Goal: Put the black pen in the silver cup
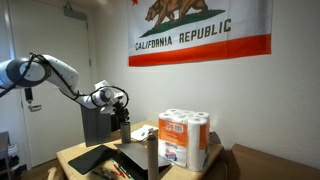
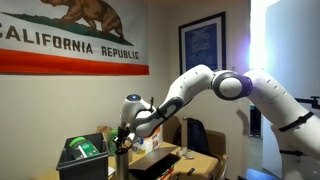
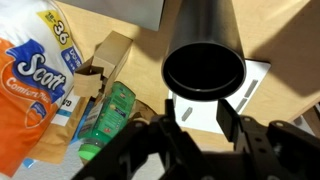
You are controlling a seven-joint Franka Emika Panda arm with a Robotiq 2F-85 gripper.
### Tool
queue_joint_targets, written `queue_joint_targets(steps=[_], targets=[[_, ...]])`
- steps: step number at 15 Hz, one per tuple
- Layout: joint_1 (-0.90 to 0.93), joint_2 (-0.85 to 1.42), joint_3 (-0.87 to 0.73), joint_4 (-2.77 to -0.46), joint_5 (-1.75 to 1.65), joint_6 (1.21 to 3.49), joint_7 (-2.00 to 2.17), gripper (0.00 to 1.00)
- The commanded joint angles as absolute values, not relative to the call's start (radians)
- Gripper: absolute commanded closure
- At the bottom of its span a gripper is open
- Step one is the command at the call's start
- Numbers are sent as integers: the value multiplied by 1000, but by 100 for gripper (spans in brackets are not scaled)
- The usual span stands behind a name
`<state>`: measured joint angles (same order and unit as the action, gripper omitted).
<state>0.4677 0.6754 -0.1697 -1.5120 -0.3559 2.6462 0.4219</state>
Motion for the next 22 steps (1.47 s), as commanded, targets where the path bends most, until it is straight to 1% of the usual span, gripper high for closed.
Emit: queue_joint_targets(steps=[1, 4, 8, 10, 15, 22], targets=[[496, 567, -194, -1613, -399, 2621, 468, 19], [461, 508, -136, -1624, -355, 2503, 419, 0], [393, 439, -44, -1631, -274, 2259, 375, 0], [351, 395, -1, -1669, -217, 2193, 363, 0], [261, 229, 54, -1922, -80, 2231, 373, 0], [227, -18, 89, -2276, 1, 2262, 429, 0]])
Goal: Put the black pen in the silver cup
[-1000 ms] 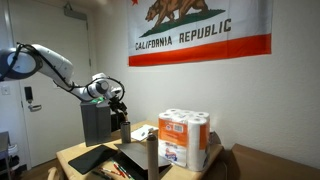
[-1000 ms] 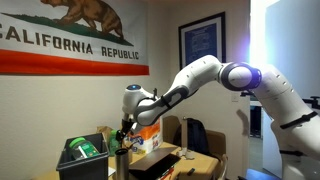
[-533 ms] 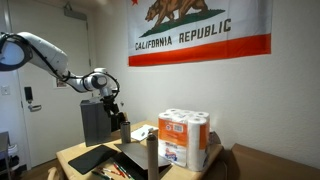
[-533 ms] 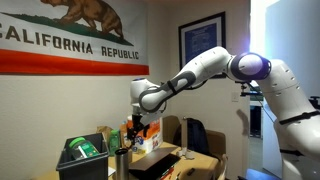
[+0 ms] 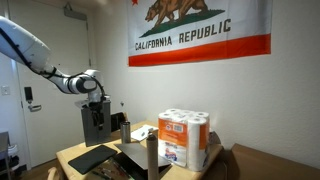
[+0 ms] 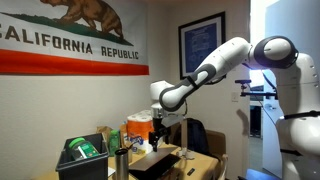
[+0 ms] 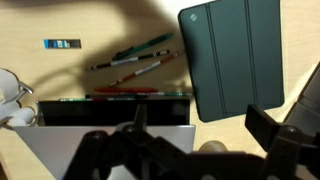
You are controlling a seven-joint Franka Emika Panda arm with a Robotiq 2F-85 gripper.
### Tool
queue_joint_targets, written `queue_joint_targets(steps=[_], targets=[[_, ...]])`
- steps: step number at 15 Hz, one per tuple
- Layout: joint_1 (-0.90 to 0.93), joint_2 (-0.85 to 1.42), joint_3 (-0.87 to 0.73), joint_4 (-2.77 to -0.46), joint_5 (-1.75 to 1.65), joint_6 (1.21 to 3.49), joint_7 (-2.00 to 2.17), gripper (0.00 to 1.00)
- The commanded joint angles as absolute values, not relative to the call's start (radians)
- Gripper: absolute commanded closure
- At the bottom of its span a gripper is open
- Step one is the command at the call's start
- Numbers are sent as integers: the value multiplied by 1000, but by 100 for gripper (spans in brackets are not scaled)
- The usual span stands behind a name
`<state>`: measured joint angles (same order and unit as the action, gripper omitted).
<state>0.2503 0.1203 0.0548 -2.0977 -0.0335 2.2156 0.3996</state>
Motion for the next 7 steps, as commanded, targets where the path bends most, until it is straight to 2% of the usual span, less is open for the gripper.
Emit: queue_joint_targets(steps=[1, 2, 3, 7], targets=[[227, -44, 97, -2318, -9, 2271, 450, 0], [229, -69, 110, -2351, -37, 2283, 465, 0], [215, 19, 109, -2244, -25, 2236, 424, 0], [213, -43, 129, -2324, -24, 2259, 438, 0]])
